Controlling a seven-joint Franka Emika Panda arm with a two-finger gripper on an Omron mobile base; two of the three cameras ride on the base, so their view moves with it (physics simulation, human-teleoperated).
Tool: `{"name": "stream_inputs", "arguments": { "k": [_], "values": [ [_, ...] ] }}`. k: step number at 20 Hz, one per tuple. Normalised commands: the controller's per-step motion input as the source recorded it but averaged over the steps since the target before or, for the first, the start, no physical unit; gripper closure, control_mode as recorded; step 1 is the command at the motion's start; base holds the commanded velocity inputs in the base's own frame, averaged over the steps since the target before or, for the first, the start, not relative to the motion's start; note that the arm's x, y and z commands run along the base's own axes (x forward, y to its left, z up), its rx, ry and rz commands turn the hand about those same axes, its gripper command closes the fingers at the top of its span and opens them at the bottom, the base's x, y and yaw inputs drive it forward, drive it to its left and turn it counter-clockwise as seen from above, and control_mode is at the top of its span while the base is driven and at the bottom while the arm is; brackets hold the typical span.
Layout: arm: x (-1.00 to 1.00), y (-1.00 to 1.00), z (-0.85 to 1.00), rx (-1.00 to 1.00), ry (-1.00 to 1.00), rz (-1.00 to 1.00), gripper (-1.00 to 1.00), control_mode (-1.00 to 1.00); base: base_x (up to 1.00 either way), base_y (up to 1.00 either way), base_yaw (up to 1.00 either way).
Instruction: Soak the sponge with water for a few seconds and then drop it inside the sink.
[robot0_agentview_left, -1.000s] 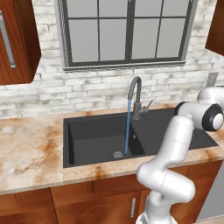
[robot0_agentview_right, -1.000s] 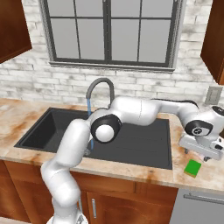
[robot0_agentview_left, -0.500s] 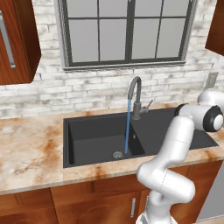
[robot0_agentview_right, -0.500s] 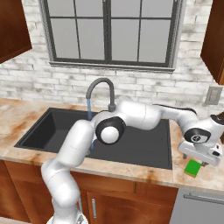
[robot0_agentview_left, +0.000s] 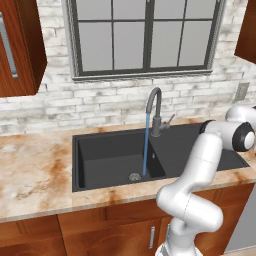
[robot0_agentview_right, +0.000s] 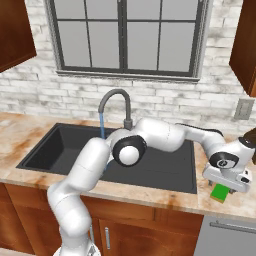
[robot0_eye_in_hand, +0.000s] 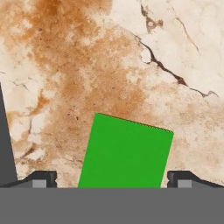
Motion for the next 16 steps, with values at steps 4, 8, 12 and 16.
{"name": "stream_inputs", "arguments": {
  "k": [4,8,12,16],
  "values": [
    [0.02,-0.06,-0.23,0.0,0.0,0.03,-1.0,-1.0,0.0,0.0,0.0],
    [0.0,-0.02,-0.22,0.0,0.0,0.02,-1.0,-1.0,0.0,0.0,0.0],
    [0.0,-0.01,-0.16,0.0,0.0,0.02,-1.0,-1.0,0.0,0.0,0.0],
    [0.0,-0.01,-0.08,0.0,0.0,0.0,-1.0,-1.0,0.0,0.0,0.0]
  ]
}}
